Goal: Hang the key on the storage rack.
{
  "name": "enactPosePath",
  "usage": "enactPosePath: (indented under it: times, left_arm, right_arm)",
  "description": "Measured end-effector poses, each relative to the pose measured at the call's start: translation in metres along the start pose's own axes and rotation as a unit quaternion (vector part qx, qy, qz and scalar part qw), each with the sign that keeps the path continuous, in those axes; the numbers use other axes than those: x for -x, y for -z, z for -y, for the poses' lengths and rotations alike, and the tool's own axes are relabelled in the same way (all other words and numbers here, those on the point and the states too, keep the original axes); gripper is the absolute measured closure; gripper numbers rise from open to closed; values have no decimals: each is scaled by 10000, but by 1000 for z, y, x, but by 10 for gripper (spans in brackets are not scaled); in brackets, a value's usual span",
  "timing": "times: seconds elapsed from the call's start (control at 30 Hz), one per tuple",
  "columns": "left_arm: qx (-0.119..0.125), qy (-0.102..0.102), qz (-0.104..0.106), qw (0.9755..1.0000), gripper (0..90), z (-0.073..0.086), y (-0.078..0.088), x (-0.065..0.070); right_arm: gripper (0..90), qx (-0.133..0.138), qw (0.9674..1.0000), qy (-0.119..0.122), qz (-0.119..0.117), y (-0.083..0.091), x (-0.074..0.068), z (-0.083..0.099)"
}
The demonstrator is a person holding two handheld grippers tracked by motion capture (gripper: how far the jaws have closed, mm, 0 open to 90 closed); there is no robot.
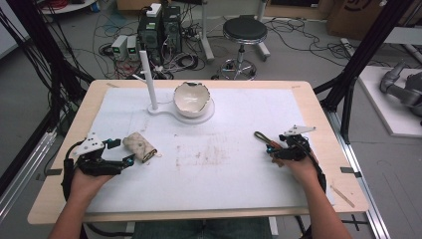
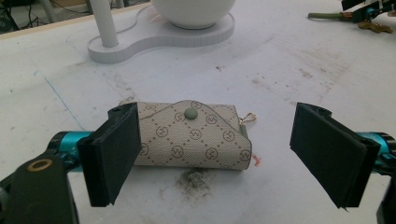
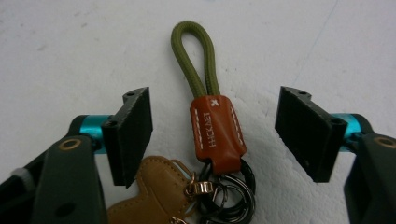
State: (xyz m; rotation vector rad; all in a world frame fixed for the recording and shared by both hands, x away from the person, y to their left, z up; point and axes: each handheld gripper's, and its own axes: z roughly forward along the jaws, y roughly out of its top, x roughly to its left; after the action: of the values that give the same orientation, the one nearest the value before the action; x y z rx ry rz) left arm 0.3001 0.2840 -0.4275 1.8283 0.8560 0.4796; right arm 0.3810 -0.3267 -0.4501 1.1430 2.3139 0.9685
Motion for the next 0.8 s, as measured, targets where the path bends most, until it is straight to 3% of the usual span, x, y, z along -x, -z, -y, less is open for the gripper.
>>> enactPosePath:
  times: [0.07,0.13,0.3,0.5,0.8]
  left_arm:
    - [-3,1,10,10000,164,0,-1,0]
    - [-26,-13,33,10000,164,0,-3,1]
    - [-54,-29,58,10000,164,0,-4,2]
    - [-60,-40,48,10000,164,0,-3,2]
    - [-69,-51,41,10000,165,1,-1,2]
  right_arm:
    - [307,-25,10000,-9,2,-1,1,0]
    - [380,-102,9999,20,-39,-1,2,1]
    - [466,-135,9998,45,-128,-1,1,1]
    - [676,-147,9996,106,-202,2,3,2]
    - [713,-151,9991,387,-119,4,-1,1]
